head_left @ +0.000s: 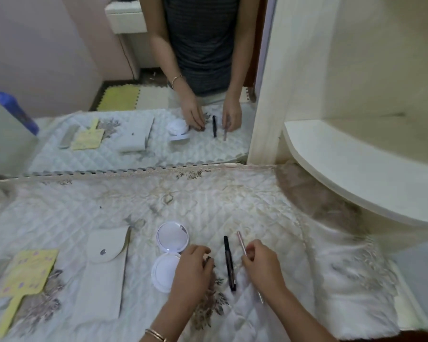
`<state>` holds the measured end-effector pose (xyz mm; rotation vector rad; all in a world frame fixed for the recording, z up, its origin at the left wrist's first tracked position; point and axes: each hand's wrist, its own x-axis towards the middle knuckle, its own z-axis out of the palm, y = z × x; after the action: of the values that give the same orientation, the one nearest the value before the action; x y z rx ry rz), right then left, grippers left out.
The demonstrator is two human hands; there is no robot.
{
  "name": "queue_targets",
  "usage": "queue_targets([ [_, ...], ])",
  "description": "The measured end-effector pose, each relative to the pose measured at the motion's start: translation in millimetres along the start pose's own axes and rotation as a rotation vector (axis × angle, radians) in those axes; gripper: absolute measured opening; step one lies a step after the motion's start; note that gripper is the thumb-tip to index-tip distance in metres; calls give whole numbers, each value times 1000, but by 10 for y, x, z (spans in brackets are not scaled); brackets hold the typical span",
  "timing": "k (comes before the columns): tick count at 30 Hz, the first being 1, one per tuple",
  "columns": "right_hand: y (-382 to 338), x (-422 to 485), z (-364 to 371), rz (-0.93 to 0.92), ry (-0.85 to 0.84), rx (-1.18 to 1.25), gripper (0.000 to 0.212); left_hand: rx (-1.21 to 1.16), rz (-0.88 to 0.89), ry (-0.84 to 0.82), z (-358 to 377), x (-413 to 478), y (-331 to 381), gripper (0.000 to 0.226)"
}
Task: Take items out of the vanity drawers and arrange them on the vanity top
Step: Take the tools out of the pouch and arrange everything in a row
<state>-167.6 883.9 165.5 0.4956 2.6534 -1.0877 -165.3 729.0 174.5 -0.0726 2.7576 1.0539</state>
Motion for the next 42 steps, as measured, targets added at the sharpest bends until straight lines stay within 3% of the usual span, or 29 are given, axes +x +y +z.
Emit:
queue_targets([
  [6, -31, -110, -117, -103, -34, 234, 16, -359, -154, -19, -23, 99, 392, 20],
  [10, 9, -192, -273, -168, -90, 305, 16, -839, -314, -93, 66, 109, 613, 28],
  [17, 29, -306, -467, -209, 17, 244, 14, -957, -315, 3, 178, 87, 827, 33],
  [21, 237, -426, -488, -147, 65, 210, 11, -1110, -357, 163, 48, 202, 875, 24],
  [23, 413, -483, -520, -52, 134, 284, 19, -1001, -284, 119, -105, 319, 836, 21],
  [25, 518, -438, -590, 22, 180, 325, 13, -810, -229, 15, -100, 345, 821, 20],
  [29, 575, -215, -723, 66, 191, 329, 15, -407, -184, -140, 351, 183, 793, 13],
  [33, 616, -13, -736, 96, 178, 326, 20, -285, -172, -80, 663, 99, 751, 4],
  [37, 590, 80, -586, 38, 141, 242, 17, -196, -148, -44, 742, 68, 740, 15],
  [42, 595, 75, -436, 38, 123, 187, 22, -131, -125, -42, 724, 28, 756, 11],
])
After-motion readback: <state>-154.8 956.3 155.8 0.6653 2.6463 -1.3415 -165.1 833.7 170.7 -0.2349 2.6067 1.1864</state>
